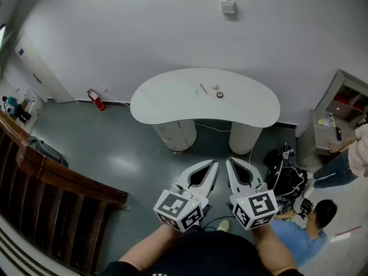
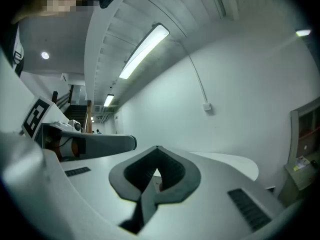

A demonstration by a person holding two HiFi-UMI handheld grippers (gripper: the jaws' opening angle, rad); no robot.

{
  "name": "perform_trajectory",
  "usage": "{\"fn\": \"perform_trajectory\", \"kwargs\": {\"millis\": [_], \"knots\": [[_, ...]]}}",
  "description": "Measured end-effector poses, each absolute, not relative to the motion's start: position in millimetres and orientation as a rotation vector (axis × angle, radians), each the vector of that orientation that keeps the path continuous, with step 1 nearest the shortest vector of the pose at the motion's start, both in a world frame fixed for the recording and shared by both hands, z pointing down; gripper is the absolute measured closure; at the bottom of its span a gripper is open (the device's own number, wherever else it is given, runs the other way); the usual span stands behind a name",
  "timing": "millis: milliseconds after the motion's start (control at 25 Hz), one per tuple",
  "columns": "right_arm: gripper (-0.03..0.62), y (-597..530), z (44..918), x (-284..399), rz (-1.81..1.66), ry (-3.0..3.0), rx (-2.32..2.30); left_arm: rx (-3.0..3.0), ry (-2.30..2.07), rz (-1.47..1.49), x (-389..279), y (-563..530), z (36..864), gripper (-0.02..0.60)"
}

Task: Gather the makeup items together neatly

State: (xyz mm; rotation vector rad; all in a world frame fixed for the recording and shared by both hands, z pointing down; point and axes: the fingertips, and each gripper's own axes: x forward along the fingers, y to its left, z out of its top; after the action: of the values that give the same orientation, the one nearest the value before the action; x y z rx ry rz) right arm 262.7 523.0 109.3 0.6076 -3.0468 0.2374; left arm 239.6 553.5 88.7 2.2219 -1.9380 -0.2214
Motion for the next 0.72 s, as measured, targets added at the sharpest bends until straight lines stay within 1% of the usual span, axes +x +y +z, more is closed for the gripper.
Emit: {"fn": "perform_trajectory", "kwargs": {"millis": [400, 720], "knots": [[0.58, 528, 108, 277, 0.288, -3.084, 0.571, 2.203, -1.961, -0.216, 249, 559, 90, 0.574], [0.579, 526, 101, 289, 0.324, -3.131, 0.522, 2.149, -2.034, -0.235, 234, 561, 88, 0.574]]}}
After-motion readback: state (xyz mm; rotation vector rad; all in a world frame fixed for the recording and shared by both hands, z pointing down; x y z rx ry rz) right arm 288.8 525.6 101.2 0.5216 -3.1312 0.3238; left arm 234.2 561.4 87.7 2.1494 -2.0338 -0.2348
